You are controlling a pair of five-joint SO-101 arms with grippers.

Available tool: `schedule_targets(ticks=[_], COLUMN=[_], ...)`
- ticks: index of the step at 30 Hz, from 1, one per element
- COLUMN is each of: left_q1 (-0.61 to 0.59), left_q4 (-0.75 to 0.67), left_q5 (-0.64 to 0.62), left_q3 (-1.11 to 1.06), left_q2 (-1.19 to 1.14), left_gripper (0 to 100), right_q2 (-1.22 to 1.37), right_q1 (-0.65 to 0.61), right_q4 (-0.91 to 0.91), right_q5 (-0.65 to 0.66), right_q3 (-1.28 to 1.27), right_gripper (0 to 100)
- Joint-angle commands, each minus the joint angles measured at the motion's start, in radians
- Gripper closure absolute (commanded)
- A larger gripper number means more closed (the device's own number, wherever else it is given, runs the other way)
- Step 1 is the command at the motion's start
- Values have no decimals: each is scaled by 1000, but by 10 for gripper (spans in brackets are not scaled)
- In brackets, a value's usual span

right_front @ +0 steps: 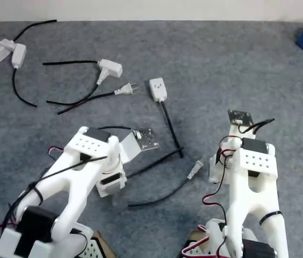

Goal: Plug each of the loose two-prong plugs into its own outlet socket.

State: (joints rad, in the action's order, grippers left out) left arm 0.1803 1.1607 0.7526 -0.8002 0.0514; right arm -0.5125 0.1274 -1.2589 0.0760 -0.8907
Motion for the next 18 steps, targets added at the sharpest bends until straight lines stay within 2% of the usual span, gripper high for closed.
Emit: schedule_targets(ticks=[1,12,18], left_q1=[-59,-148,-142], left_q4=[-14,78,126], left_q5=[12,61,61], left_q3=[107,493,598], left_q2=[-119,-383,-412], left_gripper=[878,998,995], right_q2=[-27,-28,-22], right_q1=[-5,-5,-5], right_q4=[-28,-38,-33], right_q5=[-5,-5,-5], right_q3=[5,10,15], right_gripper=[717,717,717])
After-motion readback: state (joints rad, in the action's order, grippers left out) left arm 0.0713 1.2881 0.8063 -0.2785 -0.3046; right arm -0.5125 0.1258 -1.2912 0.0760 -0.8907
